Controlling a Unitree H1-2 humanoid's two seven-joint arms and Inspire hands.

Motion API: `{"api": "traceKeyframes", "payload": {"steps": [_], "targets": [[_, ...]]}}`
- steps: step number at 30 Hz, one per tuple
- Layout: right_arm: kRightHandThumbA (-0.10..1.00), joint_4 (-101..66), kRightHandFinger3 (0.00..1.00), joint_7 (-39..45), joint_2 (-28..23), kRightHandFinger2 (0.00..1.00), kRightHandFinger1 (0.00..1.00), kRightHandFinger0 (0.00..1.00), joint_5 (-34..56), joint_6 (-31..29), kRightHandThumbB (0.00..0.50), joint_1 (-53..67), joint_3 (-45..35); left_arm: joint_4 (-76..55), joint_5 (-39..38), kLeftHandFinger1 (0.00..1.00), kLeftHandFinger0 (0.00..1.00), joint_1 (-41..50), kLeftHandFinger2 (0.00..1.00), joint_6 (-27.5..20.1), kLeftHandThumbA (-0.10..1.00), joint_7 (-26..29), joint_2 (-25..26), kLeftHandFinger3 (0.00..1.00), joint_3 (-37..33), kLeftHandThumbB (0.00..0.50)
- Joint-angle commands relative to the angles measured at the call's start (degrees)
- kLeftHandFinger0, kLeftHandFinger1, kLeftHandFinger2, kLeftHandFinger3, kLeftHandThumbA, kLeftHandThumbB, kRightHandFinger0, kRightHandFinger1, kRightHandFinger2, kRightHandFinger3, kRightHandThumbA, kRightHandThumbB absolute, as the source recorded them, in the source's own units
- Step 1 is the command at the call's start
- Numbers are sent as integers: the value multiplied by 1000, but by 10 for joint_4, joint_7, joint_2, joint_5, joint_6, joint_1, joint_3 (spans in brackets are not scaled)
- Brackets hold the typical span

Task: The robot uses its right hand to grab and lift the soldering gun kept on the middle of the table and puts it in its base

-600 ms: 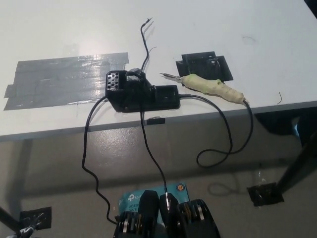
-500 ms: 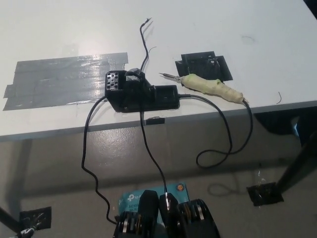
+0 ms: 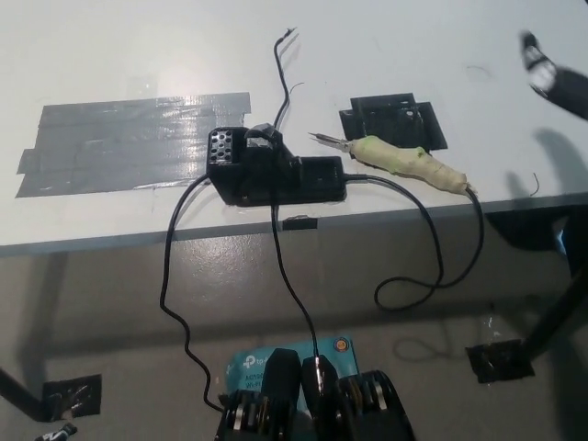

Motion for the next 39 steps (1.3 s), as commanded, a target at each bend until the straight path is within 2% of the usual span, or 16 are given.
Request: {"api": "traceKeyframes", "payload": {"steps": [1, 2, 6, 8, 10, 12, 16, 18, 21, 23, 25, 29, 30, 33, 36, 39], "targets": [[473, 54, 1000, 14, -8, 1000, 1000, 1000, -62, 32, 309, -61, 35, -14, 4, 159, 0, 3, 392, -13, 578, -11, 18, 726, -5, 500], [494, 81, 1000, 17, -11, 1000, 1000, 1000, -80, 31, 324, -77, 54, -12, 5, 155, 0, 2, 389, -12, 582, -10, 19, 718, -5, 500], [492, 161, 1000, 41, -15, 1000, 1000, 1000, -101, 23, 327, -112, 106, -6, 1, 117, 0, -2, 358, -12, 571, -15, 21, 711, -5, 500], [442, 207, 1000, 37, -14, 1000, 1000, 1000, -107, 10, 335, -120, 121, -8, 8, 124, 0, -4, 359, -9, 596, -10, 19, 718, -10, 500], [452, 233, 1000, 34, -10, 1000, 1000, 1000, -107, 16, 328, -123, 127, -3, 8, 111, 0, -4, 343, -15, 610, -11, 20, 692, -11, 500], [423, 256, 1000, 41, -6, 1000, 1000, 1000, -100, 29, 292, -124, 127, -12, 11, 109, 0, 1, 336, -18, 643, -11, 20, 678, -14, 500], [333, 323, 1000, 25, 7, 1000, 1000, 1000, -113, 30, 326, -126, 134, -21, 16, 105, 0, 4, 348, -23, 698, -15, 22, 678, -23, 500], [332, 335, 1000, 19, 13, 1000, 1000, 1000, -116, 30, 334, -125, 134, -22, 15, 99, 0, 3, 354, -19, 705, -18, 23, 684, -25, 500], [346, 331, 1000, 28, 27, 1000, 1000, 1000, -112, 43, 322, -121, 132, -25, 20, 128, 0, 1, 397, -21, 729, -20, 25, 701, -33, 500], [352, 326, 1000, 42, 35, 1000, 1000, 1000, -112, 56, 303, -120, 135, -24, 22, 128, 0, 0, 398, -24, 739, -19, 25, 703, -37, 500], [349, 331, 1000, 41, 46, 1000, 1000, 1000, -112, 57, 308, -120, 136, -25, 22, 108, 0, 0, 381, -21, 739, -16, 24, 666, -37, 500], [348, 328, 1000, 45, 59, 1000, 1000, 1000, -117, 59, 299, -121, 142, -30, 33, 95, 0, 2, 390, -14, 790, -11, 27, 696, -45, 500], [349, 324, 1000, 44, 67, 1000, 1000, 1000, -113, 55, 290, -120, 141, -30, 34, 103, 0, 2, 393, -18, 814, -12, 28, 713, -46, 500], [352, 313, 1000, 43, 78, 1000, 1000, 1000, -115, 50, 276, -120, 146, -22, 34, 122, 0, 0, 386, -25, 864, -13, 29, 678, -47, 500], [359, 313, 1000, 45, 78, 1000, 1000, 1000, -119, 48, 266, -121, 149, -21, 34, 102, 0, -1, 376, -22, 899, -12, 28, 665, -47, 500], [362, 305, 1000, 59, 72, 1000, 1000, 1000, -128, 58, 257, -118, 160, -23, 34, 85, 0, 0, 343, -28, 1000, -13, 25, 636, -47, 500]]}}
